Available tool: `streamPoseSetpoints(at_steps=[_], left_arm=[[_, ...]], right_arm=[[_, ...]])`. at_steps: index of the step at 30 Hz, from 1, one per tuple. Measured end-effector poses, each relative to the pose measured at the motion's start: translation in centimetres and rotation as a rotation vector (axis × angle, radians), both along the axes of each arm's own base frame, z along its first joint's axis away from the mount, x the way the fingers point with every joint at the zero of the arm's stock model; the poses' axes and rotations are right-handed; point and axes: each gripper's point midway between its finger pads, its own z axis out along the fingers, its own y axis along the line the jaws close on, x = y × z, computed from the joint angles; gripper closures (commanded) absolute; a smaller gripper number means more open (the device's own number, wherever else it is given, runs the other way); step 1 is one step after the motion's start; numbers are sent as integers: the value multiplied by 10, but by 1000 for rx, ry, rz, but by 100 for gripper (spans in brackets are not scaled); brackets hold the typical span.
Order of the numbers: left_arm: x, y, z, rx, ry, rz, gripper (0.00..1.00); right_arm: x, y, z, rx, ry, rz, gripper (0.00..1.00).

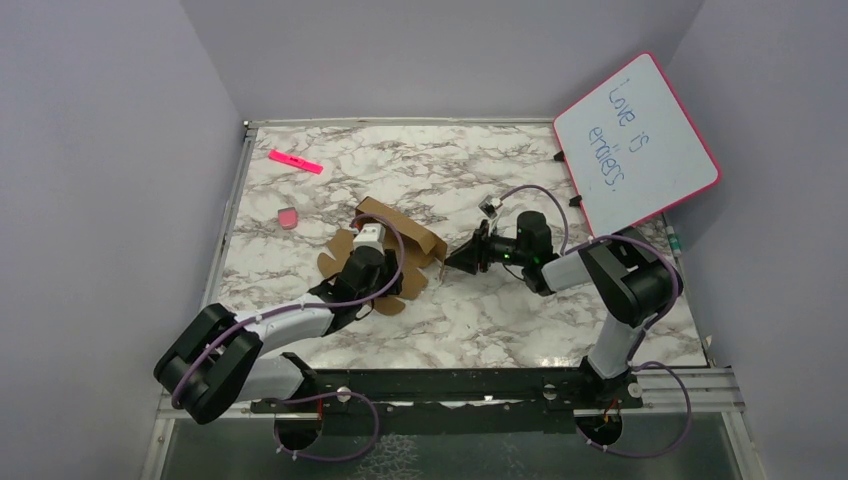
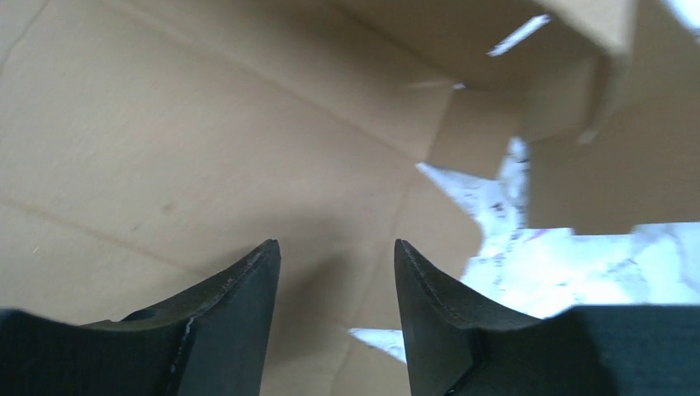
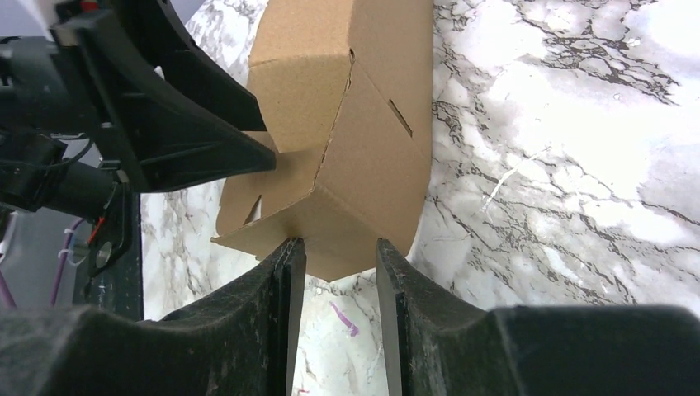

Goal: Fold the paper box

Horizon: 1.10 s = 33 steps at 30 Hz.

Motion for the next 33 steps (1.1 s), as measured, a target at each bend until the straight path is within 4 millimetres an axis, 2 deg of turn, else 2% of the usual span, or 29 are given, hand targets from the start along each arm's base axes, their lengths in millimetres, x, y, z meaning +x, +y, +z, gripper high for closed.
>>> streamPoseSetpoints(at_steps=[2, 5, 11, 17, 23, 26, 29, 31, 33], left_arm=[[-3, 13, -13, 25, 41, 39, 48], [-6, 19, -24, 45, 75, 54, 49], [1, 12, -24, 39, 69, 44, 50], [-2, 3, -23, 12, 76, -2, 50], [-6, -5, -22, -12, 82, -39, 50], [-6, -5, -22, -13, 83, -39, 50], [-7, -5, -22, -13, 87, -37, 49], [-8, -4, -22, -11, 93, -36, 47], [-11, -2, -21, -7, 99, -36, 44]], right_arm=[[0, 0, -1, -3, -3, 1, 58], [1, 2, -2, -9, -17, 8, 57], [2, 13, -2, -21, -74, 38, 55], [-1, 21, -2, -33, -111, 54, 55], [3, 32, 10, -17, -151, 67, 55], [5, 29, 12, -26, -160, 34, 54], [5, 18, 18, -52, -170, -31, 53], [7, 11, 28, -67, -186, -77, 51], [12, 3, 46, -78, -214, -137, 50]])
